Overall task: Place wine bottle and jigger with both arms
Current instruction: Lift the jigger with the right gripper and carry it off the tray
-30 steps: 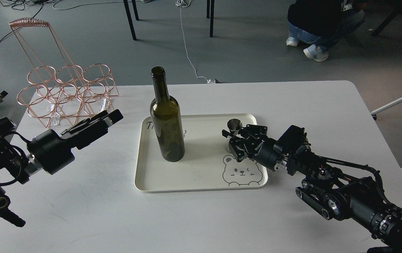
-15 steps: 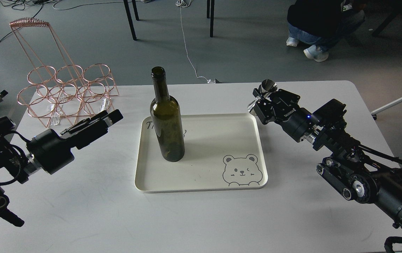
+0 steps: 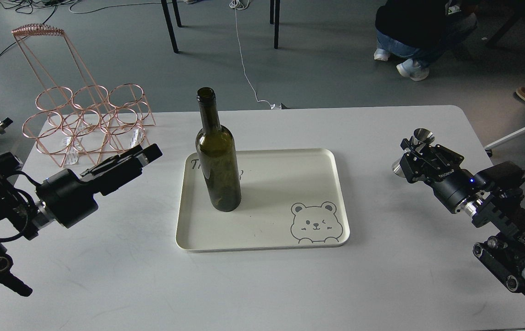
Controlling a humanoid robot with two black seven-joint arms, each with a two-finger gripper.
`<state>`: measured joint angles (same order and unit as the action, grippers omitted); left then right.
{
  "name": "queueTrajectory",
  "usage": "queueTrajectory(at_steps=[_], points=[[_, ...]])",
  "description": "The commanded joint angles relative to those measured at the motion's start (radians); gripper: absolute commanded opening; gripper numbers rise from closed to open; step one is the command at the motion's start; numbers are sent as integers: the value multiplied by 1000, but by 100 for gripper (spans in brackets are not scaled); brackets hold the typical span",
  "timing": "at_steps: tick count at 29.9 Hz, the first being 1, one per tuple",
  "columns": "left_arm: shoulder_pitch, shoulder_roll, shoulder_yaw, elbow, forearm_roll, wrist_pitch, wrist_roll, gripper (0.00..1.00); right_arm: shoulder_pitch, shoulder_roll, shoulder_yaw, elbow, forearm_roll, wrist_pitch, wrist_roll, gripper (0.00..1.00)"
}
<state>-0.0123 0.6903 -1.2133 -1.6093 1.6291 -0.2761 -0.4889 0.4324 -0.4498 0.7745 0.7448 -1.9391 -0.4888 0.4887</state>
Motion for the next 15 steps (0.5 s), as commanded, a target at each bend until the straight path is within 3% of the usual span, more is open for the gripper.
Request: queueTrajectory(at_steps=[1,15], points=[[0,0,0,0,0,0,0,98,-18,-9,0,-7,0,0,0,26],[0,-6,0,0,0,0,0,98,-27,-7,-3,-62,3,0,0,29]])
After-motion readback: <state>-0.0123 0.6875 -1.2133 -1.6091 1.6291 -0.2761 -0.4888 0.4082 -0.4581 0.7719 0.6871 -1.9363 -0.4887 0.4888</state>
